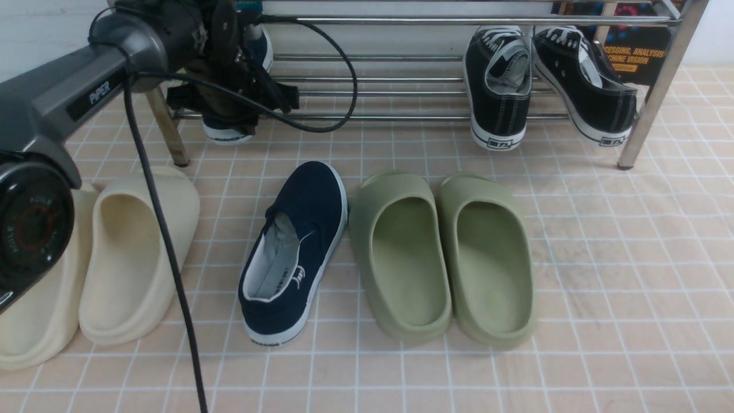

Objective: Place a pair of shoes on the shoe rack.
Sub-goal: Use the left arm to put a shoe into the shoe rack, then use the left arm to grab the shoe closest to it

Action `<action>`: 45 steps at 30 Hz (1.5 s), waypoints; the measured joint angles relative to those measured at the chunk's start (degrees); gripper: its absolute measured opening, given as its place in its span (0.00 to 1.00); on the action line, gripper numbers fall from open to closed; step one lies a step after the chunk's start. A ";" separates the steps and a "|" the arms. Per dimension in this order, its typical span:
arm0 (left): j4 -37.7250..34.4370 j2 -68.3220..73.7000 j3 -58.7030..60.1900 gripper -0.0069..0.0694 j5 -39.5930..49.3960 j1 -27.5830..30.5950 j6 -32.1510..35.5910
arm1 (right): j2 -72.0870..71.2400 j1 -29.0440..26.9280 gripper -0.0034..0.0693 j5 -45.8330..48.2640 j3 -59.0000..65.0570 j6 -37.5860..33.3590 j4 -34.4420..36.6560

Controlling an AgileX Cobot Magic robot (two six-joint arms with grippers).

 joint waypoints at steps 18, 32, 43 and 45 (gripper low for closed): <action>-9.09 -17.42 10.38 0.12 15.63 0.25 10.17 | 0.00 0.00 0.38 0.00 0.00 0.00 0.00; -13.56 -23.39 41.20 0.49 -5.51 -10.06 11.60 | 0.00 0.00 0.38 0.00 0.00 0.17 0.00; -3.26 -23.20 41.31 0.63 -7.60 -10.23 1.19 | 0.00 0.00 0.38 0.00 0.00 0.17 0.00; -2.45 -22.36 41.31 0.63 -7.83 -10.23 0.54 | 0.00 0.00 0.38 0.00 0.00 0.17 0.00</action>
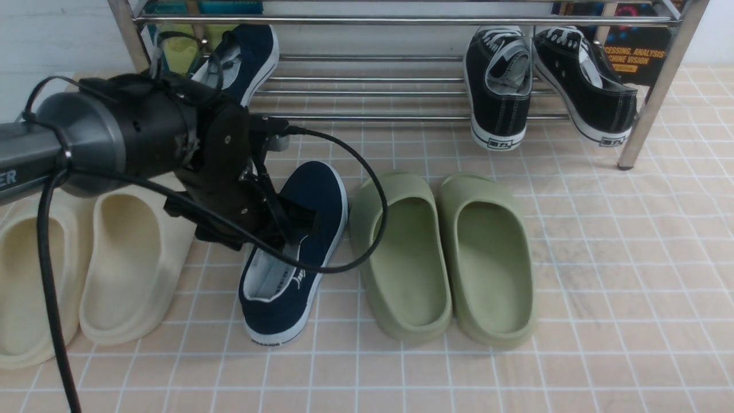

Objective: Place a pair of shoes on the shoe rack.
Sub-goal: Use the left arm to grab the shoe closest to it, then use the left arm to put a shoe into the shoe rack

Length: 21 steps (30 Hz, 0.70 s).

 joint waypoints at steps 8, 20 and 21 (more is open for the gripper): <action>0.14 4.69 -0.15 0.18 -1.51 0.07 -0.26 | 0.00 0.00 0.38 0.00 0.00 0.00 0.00; 2.46 4.45 -24.89 0.13 9.24 0.16 -0.20 | 0.00 0.00 0.38 0.00 0.00 0.00 0.00; 2.46 5.34 -27.12 0.13 9.41 0.21 -0.24 | 0.00 0.00 0.38 0.00 0.00 0.00 0.00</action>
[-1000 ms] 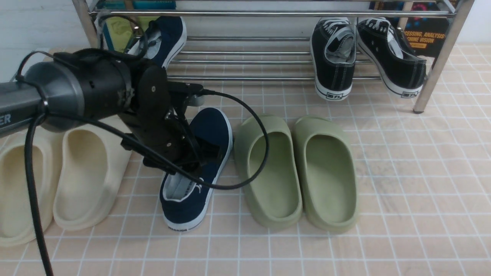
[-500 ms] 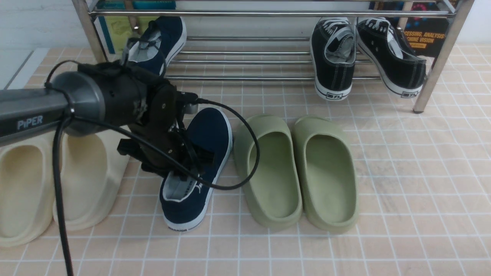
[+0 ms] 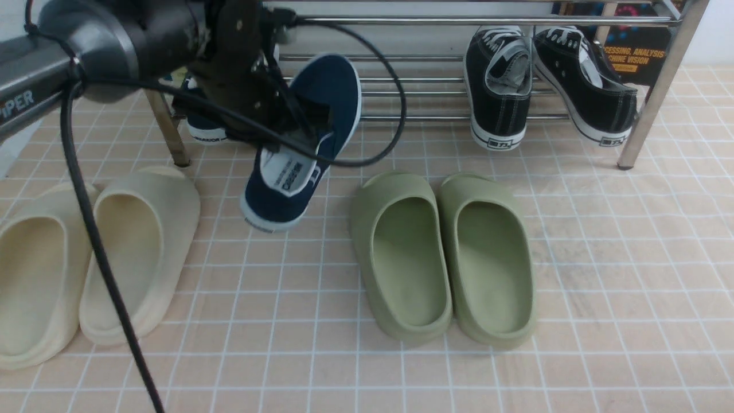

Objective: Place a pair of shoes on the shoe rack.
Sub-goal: Use the left arm to put a shoe into the shoe rack

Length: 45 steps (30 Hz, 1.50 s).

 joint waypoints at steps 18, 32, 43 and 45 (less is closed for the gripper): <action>-5.79 22.78 -27.04 0.13 -7.71 7.13 -2.41 | 0.00 0.00 0.38 0.00 0.00 -0.05 0.00; -4.65 24.85 -27.32 0.44 -13.97 7.21 -2.83 | 0.00 0.00 0.38 0.00 0.00 -0.17 0.00; -5.90 16.94 -27.71 0.56 -1.02 7.15 2.78 | 0.00 0.00 0.38 0.00 0.00 -0.17 0.00; -8.24 15.67 -27.81 0.43 2.27 7.15 4.39 | 0.00 0.00 0.38 0.00 0.00 -0.17 0.00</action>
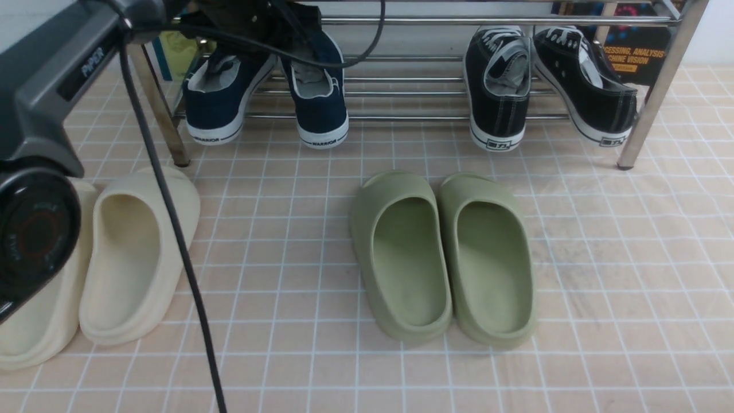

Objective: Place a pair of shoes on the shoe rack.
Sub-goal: Use the left arm to put a shoe into the shoe rack

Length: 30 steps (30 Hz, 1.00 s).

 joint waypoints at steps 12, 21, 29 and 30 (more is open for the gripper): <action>-18.99 5.03 0.00 0.11 2.97 -3.26 16.70 | 0.00 0.00 0.38 0.00 0.00 0.00 0.00; -7.43 8.78 0.00 0.11 -0.56 -3.96 11.33 | 0.00 0.00 0.38 0.00 0.00 0.00 0.00; 2.86 6.48 0.00 0.11 0.71 -3.74 3.67 | 0.00 0.00 0.38 0.00 0.00 0.00 0.00; 3.01 6.17 0.00 0.11 0.90 -3.74 3.45 | 0.00 0.00 0.38 0.00 0.00 0.00 0.00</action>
